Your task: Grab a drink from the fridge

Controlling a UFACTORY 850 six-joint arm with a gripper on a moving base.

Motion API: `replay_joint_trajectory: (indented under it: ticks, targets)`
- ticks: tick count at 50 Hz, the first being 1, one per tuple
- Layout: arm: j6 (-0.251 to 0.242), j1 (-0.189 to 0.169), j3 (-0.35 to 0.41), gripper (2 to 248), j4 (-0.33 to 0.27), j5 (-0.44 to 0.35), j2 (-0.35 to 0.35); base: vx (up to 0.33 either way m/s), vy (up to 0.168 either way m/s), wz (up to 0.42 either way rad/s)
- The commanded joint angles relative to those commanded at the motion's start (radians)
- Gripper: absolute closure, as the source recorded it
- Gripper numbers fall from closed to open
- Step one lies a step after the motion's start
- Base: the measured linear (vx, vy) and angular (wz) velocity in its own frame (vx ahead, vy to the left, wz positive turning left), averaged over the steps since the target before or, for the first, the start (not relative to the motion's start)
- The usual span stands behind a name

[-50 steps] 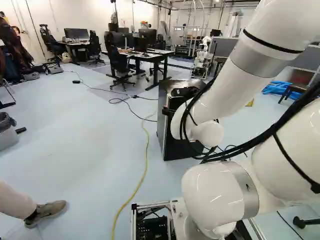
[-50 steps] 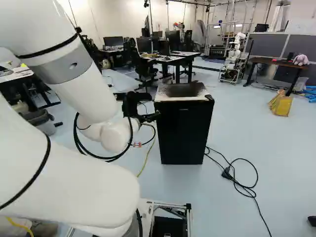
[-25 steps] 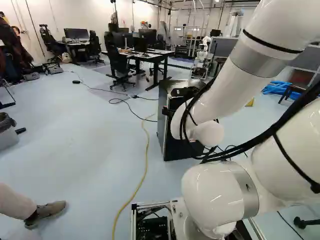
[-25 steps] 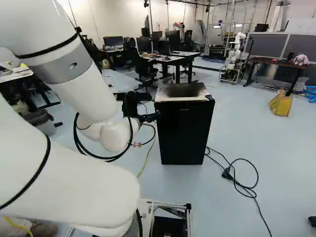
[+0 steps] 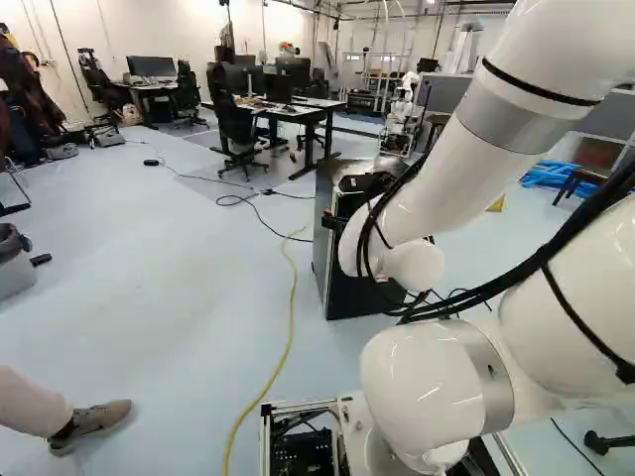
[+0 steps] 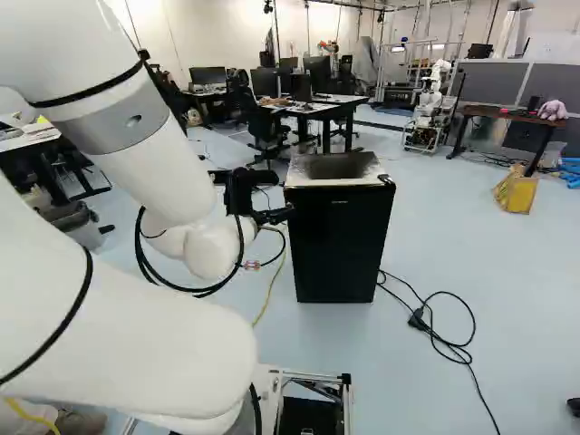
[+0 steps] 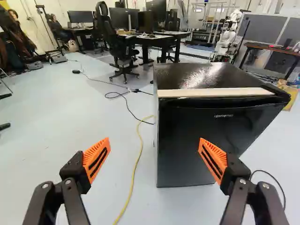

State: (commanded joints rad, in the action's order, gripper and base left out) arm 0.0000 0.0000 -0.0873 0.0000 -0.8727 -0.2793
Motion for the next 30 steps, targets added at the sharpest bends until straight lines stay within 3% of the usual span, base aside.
replay_joint_trajectory:
  ticks: [30]
  targets:
    - [0.0,0.0,0.0,3,0.0,0.0,0.0,0.002,0.003,0.002]
